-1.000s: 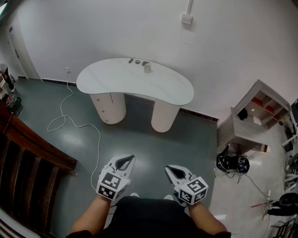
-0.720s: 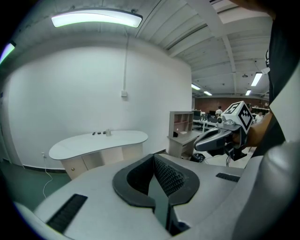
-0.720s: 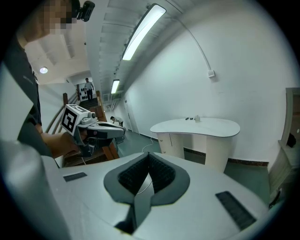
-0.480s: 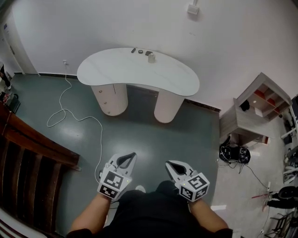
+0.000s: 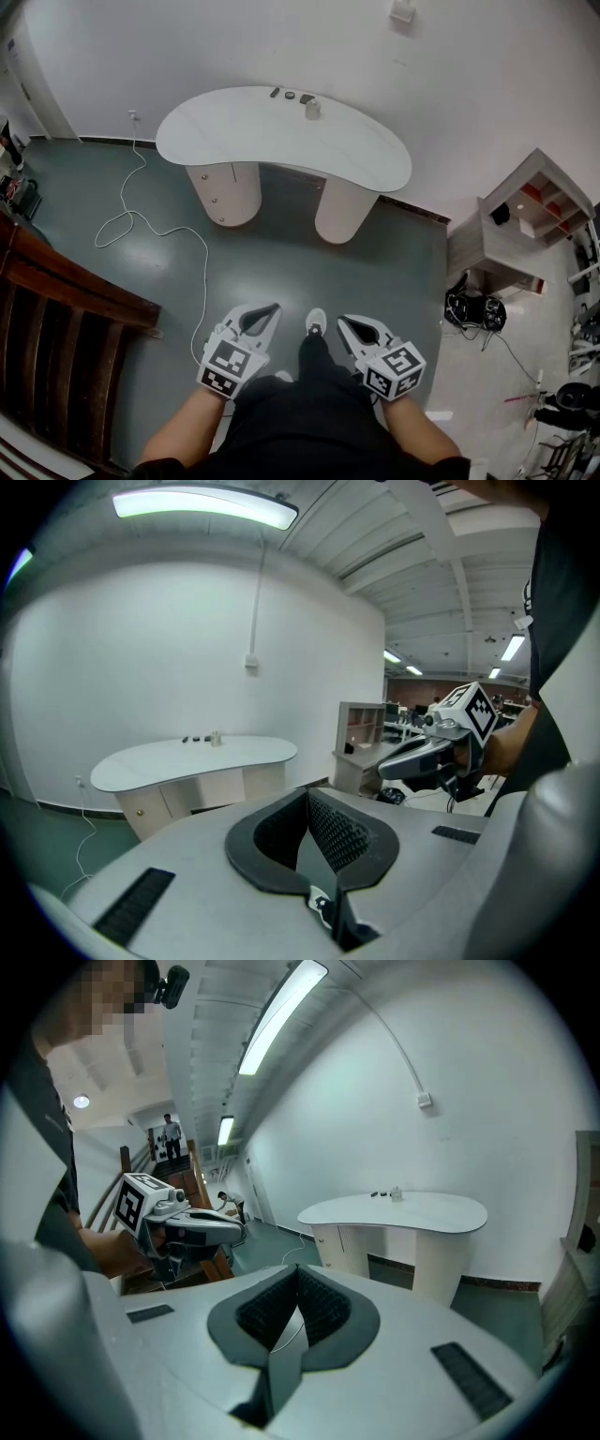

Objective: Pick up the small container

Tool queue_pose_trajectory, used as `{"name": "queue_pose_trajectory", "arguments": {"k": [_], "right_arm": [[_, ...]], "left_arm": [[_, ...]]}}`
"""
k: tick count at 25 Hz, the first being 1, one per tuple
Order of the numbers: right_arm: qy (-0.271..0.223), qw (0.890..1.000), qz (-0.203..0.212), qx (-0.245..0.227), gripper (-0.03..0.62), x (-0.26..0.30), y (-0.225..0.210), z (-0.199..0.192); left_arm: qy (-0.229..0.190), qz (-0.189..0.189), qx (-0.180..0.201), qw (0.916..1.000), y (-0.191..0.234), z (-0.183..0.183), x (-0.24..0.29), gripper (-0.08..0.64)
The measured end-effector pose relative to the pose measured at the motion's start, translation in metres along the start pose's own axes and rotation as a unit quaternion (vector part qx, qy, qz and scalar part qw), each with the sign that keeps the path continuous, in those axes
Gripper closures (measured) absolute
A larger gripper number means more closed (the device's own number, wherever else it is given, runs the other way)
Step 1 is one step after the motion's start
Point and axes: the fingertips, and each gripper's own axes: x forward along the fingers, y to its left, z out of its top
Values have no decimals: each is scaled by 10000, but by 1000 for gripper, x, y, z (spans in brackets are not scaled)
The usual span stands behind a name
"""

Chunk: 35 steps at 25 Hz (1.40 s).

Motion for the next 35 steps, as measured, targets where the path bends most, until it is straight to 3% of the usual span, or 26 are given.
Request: {"name": "queue_pose_trajectory", "arguments": {"k": [6, 24, 35], "right_arm": [[-67, 9999, 73, 35, 596, 35, -38, 22], [-125, 9994, 303, 67, 595, 112, -177, 110], [-140, 9983, 553, -123, 595, 148, -244, 146]], "left_arm": [[128, 91, -89, 9998, 28, 3, 28, 545], [43, 361, -294, 9989, 127, 94, 153, 545], [81, 549, -257, 9981, 160, 122, 216, 544]]}}
